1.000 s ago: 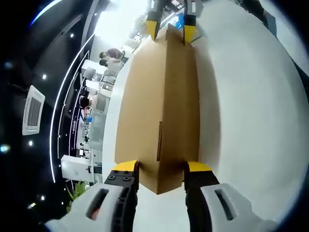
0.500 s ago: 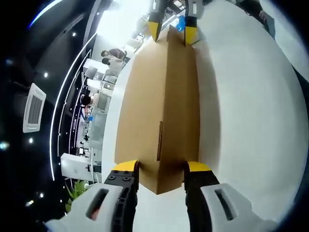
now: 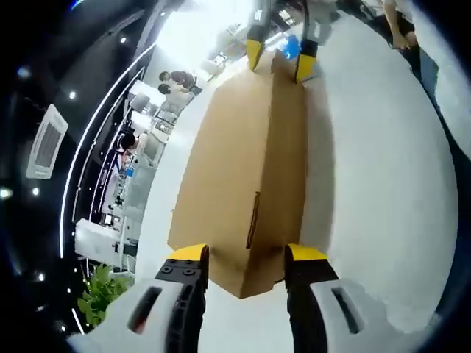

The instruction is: Operate the shoe box by opening the lid, removing the specified soft item, and placing it in the target area until the item is outside and the box remains undamaged.

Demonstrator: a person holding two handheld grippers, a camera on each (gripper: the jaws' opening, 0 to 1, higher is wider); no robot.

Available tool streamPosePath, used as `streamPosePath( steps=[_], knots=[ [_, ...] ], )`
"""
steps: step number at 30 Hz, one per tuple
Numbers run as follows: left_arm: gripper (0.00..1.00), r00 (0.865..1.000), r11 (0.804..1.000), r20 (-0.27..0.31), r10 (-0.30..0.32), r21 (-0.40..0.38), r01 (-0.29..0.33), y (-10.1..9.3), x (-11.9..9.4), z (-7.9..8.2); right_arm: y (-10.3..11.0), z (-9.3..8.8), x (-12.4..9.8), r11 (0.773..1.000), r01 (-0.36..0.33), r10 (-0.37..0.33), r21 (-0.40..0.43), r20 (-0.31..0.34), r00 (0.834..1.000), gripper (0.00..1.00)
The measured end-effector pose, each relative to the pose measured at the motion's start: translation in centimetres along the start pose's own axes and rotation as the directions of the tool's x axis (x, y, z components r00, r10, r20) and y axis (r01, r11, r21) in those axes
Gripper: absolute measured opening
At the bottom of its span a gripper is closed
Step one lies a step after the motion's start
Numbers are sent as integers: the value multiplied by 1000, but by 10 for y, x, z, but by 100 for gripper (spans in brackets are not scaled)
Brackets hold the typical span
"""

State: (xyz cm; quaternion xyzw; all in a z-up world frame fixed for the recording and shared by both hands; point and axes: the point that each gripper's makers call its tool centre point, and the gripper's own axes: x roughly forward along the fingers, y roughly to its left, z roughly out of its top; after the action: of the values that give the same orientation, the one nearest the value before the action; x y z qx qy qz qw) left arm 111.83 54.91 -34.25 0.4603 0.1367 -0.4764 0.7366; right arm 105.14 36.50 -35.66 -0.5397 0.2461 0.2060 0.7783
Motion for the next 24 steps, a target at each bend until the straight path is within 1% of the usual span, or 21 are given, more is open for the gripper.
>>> streamPosePath(
  steps=[1, 2, 3, 4, 5, 7, 8, 9, 10, 11, 12, 14, 15, 16, 17, 19, 20, 21, 22, 23, 24],
  knots=[
    [65, 1000, 995, 18, -18, -99, 20, 2, -2, 2, 0, 0, 0, 1000, -1, 1, 1, -3, 1000, 36],
    [72, 999, 987, 25, -20, -158, 24, 6, -3, 3, 0, 1, 0, 1000, -3, 3, 8, -10, 1000, 36],
    [76, 999, 969, 28, -36, -242, 42, 8, -7, 2, -1, 1, 0, 1000, -4, 4, 21, -14, 1000, 37],
    [79, 999, 954, 40, -25, -297, 36, 12, -10, 4, -1, 1, 1, 999, -3, 4, 35, -18, 1000, 37],
    [84, 998, 944, 56, -24, -328, 41, 14, -13, 6, -1, 1, 1, 999, -1, 2, 47, -19, 1000, 37],
    [90, 996, 913, 84, -42, -400, 72, 13, -21, 8, -1, 2, 1, 998, -1, 2, 61, -19, 1000, 37],
    [92, 995, 901, 86, -44, -427, 77, 13, -28, 6, -2, 2, 0, 997, -3, 5, 76, -21, 1000, 37],
    [92, 994, 891, 94, -48, -446, 85, 12, -33, 6, 0, 3, 1, 991, -5, 8, 137, -18, 1000, 37],
    [93, 993, 870, 112, -40, -484, 89, 10, -38, 1, -2, 3, 1, 991, -2, 5, 133, -18, 1000, 38],
    [94, 993, 857, 112, -36, -507, 89, 9, -42, -3, -2, 3, 2, 993, -2, 5, 120, -27, 1000, 38],
    [96, 995, 831, 89, -49, -549, 90, 3, -52, -8, -1, 3, 2, 993, -3, 8, 117, -36, 999, 38],
    [99, 995, 784, 82, -55, -614, 94, -3, -60, -18, 0, 3, 2, 992, -7, 13, 128, -44, 999, 40],
    [99, 995, 770, 78, -64, -631, 99, -8, -68, -26, 1, 4, 2, 991, -10, 17, 132, -49, 999, 41],
    [99, 995, 763, 74, -70, -638, 102, -10, -71, -32, 1, 4, 2, 991, -14, 22, 132, -55, 998, 41],
    [99, 994, 753, 71, -78, -650, 105, -16, -79, -37, 1, 4, 2, 990, -18, 27, 139, -62, 998, 42],
    [99, 994, 733, 69, -83, -672, 108, -25, -87, -45, 3, 5, 2, 987, -22, 33, 158, -65, 997, 45],
    [99, 994, 715, 70, -88, -690, 112, -31, -91, -52, 4, 5, 3, 988, -28, 40, 154, -76, 996, 47],
    [99, 994, 706, 67, -85, -700, 107, -34, -94, -57, 5, 5, 3, 987, -30, 44, 157, -83, 996, 48],
    [99, 994, 671, 55, -90, -734, 102, -40, -100, -63, 5, 6, 3, 985, -31, 47, 172, -89, 995, 49],
    [99, 994, 648, 58, -98, -754, 108, -44, -103, -66, 5, 6, 3, 983, -34, 50, 178, -89, 995, 49],
    [99, 994, 632, 55, -98, -768, 105, -47, -107, -70, 6, 6, 2, 981, -36, 54, 188, -92, 994, 50]
  ],
)
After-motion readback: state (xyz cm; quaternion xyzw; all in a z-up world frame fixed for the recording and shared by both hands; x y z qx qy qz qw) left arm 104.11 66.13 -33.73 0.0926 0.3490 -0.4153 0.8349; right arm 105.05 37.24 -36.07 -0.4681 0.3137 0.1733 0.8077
